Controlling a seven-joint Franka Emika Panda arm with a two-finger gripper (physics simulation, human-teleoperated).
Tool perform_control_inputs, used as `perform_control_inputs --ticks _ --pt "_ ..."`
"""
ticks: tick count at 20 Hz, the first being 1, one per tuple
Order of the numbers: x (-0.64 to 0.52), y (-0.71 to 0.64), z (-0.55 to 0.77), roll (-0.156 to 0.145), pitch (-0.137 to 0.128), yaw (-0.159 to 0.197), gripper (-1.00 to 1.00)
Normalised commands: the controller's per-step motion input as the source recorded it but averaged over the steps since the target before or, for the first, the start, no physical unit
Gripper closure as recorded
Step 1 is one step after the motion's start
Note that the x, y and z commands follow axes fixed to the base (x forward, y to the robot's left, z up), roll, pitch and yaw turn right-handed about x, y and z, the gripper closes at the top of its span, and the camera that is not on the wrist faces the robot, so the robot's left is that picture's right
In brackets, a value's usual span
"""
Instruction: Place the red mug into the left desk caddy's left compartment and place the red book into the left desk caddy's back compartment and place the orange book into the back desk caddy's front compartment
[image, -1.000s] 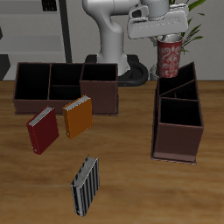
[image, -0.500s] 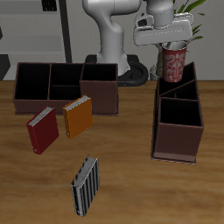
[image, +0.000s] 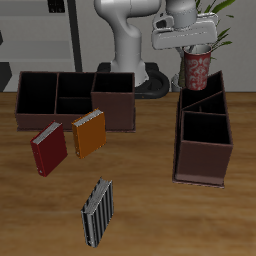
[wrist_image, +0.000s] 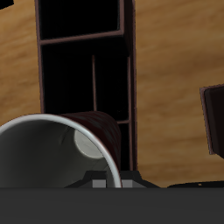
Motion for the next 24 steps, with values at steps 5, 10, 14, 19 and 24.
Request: perform_control_inputs --ticks 5,10,14,19,24 --pt "-0.09 -0.08 0.00 -0.033 -0.025 -0.016 1.00" --pt "-0.31 0.08 -0.17 0.028 0.000 -0.014 1.00" --pt "-0.25 0.08 -0.12 0.047 -0.017 0.023 1.00" --pt "-0.05 -0.02 -0.01 0.009 -0.009 0.010 1.00" --pt "0.07 -0.04 -0.14 -0.013 0.022 0.012 1.00"
